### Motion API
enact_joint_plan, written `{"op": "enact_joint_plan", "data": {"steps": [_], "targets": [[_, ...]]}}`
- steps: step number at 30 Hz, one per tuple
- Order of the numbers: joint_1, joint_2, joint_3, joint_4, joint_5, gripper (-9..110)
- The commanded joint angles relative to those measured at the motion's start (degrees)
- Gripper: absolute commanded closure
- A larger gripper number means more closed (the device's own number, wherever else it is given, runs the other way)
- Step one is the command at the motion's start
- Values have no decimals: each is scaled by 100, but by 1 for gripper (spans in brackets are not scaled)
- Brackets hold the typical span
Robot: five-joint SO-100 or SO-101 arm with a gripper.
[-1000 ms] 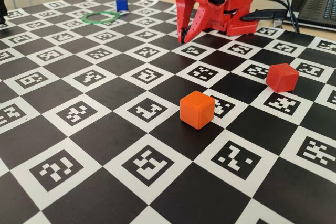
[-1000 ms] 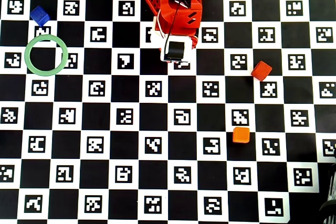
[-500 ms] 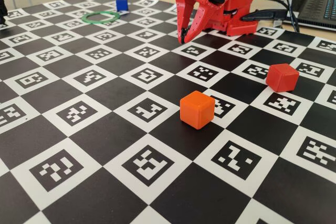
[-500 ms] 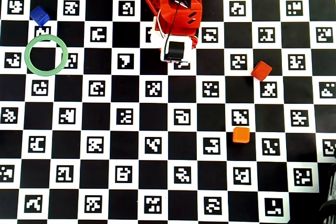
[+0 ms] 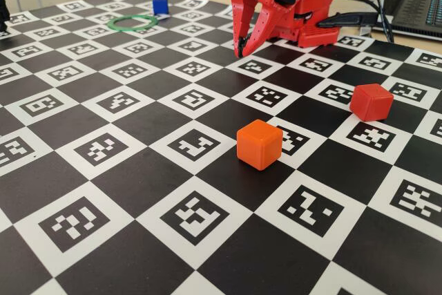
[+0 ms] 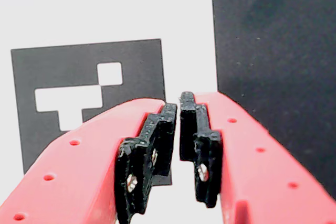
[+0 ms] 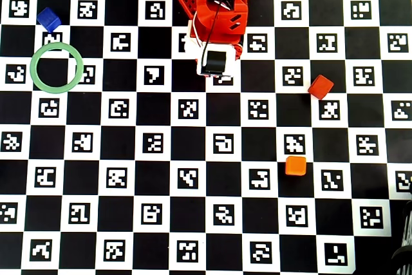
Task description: Grab the red cube then put it in the green circle then put the blue cube on top and finally the orange cube on top
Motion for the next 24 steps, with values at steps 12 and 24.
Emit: {"op": "enact_joint_plan", "data": {"steps": [12, 24], "targets": [[-35, -308, -299, -536, 1494, 107], [-686, -3454, -4957, 554, 4570, 107]]}}
